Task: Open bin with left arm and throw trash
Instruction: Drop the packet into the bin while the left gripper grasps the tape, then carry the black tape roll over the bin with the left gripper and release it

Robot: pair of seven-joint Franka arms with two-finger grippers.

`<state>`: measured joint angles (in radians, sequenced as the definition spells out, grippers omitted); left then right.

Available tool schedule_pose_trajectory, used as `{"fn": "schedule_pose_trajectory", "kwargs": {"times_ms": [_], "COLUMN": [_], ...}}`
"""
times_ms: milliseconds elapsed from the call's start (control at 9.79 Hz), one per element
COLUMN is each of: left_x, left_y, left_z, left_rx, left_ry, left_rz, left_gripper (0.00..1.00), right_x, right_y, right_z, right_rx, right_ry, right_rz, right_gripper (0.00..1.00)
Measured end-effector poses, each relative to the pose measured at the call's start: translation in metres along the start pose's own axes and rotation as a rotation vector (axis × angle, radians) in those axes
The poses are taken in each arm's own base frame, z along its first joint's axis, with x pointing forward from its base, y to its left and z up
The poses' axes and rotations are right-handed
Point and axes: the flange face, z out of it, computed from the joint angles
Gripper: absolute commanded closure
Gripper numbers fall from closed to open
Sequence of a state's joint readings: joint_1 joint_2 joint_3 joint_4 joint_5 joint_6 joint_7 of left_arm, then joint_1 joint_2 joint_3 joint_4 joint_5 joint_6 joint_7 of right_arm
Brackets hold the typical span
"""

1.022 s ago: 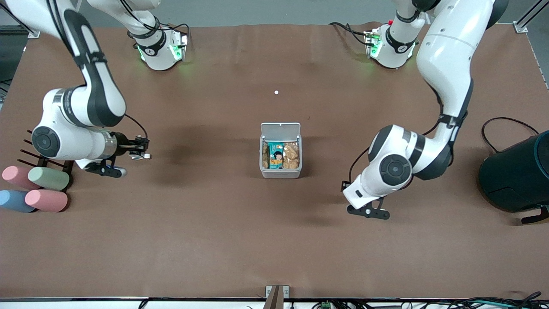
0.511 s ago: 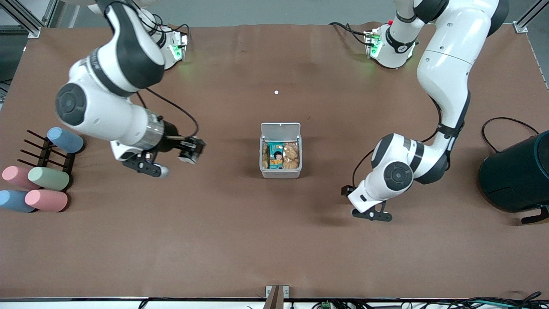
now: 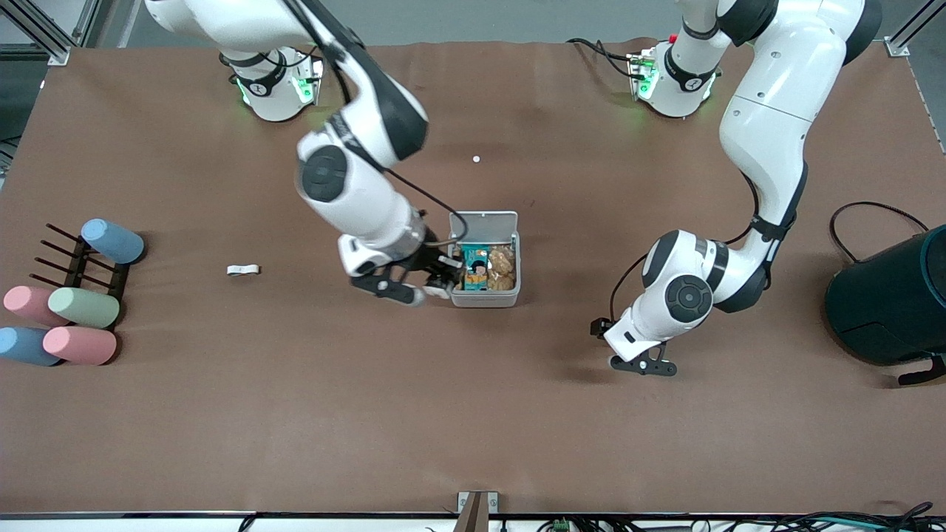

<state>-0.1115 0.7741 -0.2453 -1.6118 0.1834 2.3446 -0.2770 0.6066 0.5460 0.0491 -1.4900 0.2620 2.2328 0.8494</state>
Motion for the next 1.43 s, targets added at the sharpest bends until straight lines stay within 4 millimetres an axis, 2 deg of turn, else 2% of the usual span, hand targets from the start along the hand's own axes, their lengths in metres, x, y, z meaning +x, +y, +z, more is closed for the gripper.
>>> {"fn": "schedule_pose_trajectory", "kwargs": {"times_ms": [102, 204, 307, 511, 613, 715, 818, 920, 1124, 1226, 1431], "left_x": [-0.001, -0.001, -0.001, 0.0, 0.002, 0.0, -0.005, -0.014, -0.041, -0.052, -0.065], "left_y": [0.0, 0.0, 0.001, 0.005, 0.014, 0.032, 0.061, 0.099, 0.169, 0.19, 0.211], "left_z": [0.001, 0.002, -0.001, -0.008, -0.02, -0.039, -0.063, -0.085, -0.11, -0.116, -0.128], "left_rx": [0.0, 0.0, 0.0, -0.004, -0.008, -0.004, 0.006, 0.013, 0.016, 0.015, 0.011], "left_ry": [-0.003, -0.004, 0.001, 0.012, 0.025, 0.025, 0.02, 0.03, 0.045, 0.049, 0.042], "left_rz": [0.0, 0.0, 0.0, 0.003, 0.001, -0.014, -0.032, -0.05, -0.098, -0.116, -0.14], "left_gripper": [0.89, 0.95, 0.99, 0.99, 0.99, 0.98, 0.98, 0.98, 0.98, 0.98, 0.98], "right_x": [-0.005, -0.007, -0.009, -0.018, -0.023, -0.029, -0.032, -0.033, -0.036, -0.039, -0.031], "right_y": [-0.003, -0.004, -0.003, -0.002, -0.001, -0.002, -0.002, -0.001, -0.004, -0.006, -0.003], "right_z": [0.012, 0.017, 0.022, 0.043, 0.056, 0.066, 0.074, 0.079, 0.081, 0.08, 0.076], "right_rx": [-0.02, -0.031, -0.043, -0.088, -0.104, -0.116, -0.124, -0.131, -0.133, -0.135, -0.144], "right_ry": [0.001, 0.0, -0.007, -0.026, -0.036, -0.045, -0.051, -0.053, -0.044, -0.042, -0.038], "right_rz": [-0.019, -0.027, -0.032, -0.053, -0.061, -0.069, -0.073, -0.075, -0.091, -0.097, -0.089], "right_gripper": [1.0, 0.99, 0.98, 0.93, 0.8, 0.53, 0.28, 0.18, 0.1, 0.1, 0.11]}}
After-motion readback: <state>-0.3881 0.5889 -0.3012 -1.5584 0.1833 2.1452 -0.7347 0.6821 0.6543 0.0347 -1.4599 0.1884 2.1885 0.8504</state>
